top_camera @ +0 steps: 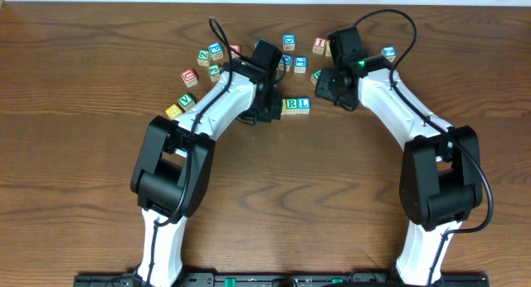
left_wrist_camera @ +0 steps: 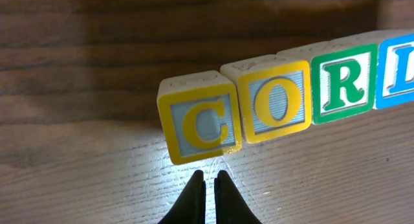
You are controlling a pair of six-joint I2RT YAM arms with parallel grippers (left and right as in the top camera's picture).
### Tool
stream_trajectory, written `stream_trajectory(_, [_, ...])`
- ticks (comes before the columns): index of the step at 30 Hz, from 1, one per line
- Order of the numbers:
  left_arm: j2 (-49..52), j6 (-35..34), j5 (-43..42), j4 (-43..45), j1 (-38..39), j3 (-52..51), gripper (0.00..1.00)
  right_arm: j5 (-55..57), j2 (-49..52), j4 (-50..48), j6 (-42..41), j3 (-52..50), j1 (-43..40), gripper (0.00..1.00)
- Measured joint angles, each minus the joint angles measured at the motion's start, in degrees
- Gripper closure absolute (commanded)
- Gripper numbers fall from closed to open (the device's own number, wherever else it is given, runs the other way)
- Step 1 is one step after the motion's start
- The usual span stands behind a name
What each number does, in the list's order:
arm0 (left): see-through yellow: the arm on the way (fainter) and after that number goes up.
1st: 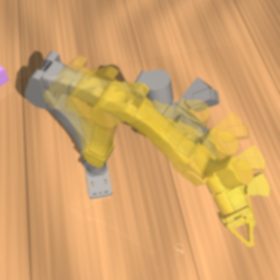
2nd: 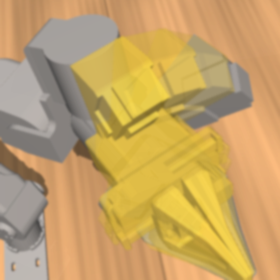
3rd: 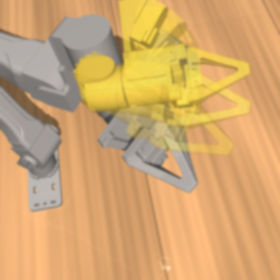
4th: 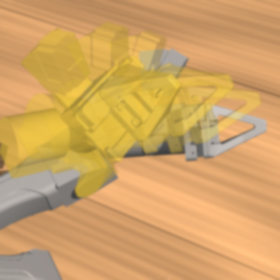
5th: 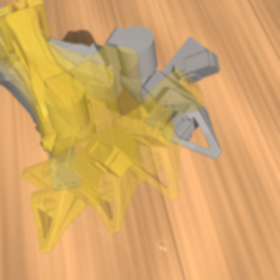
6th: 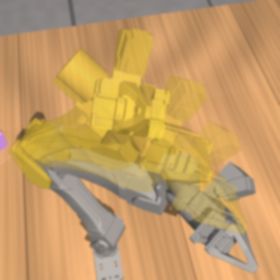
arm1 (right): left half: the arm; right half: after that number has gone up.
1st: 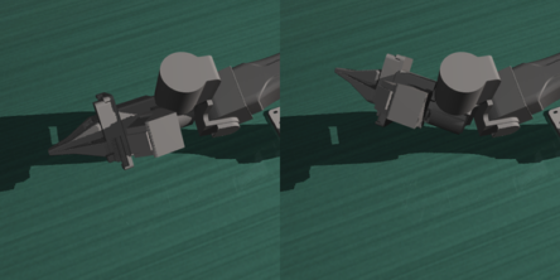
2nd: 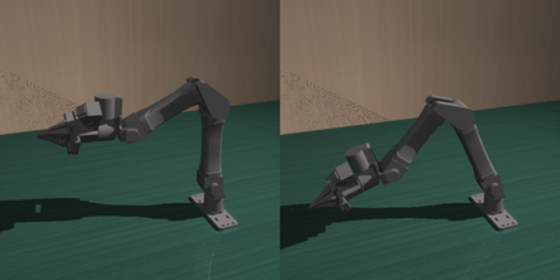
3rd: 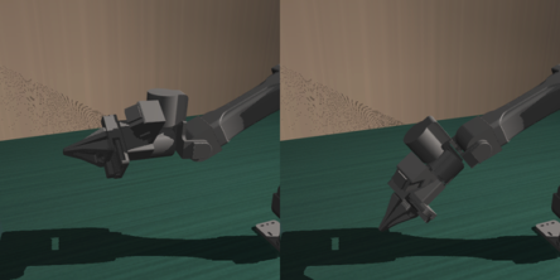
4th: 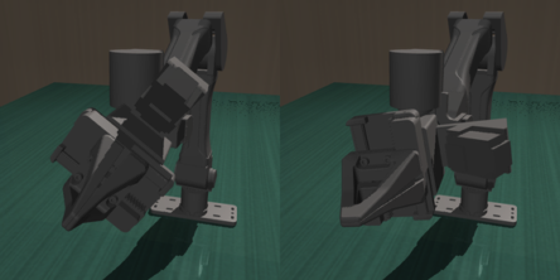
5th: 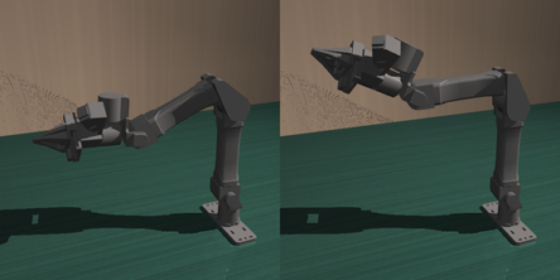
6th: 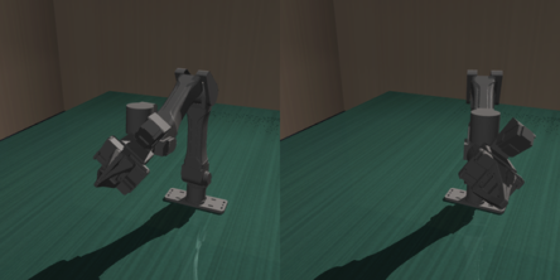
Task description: Spell out CORL
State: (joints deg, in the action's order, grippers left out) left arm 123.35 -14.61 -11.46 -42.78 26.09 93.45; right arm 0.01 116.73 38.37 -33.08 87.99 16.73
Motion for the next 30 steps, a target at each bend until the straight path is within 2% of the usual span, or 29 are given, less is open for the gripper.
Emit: stream_trajectory(30, [0.00, 0.00, -0.02, 2.34, 0.00, 0.00, 0.92, 0.00, 0.00, 0.00, 0.00, 0.00, 0.00, 0.53])
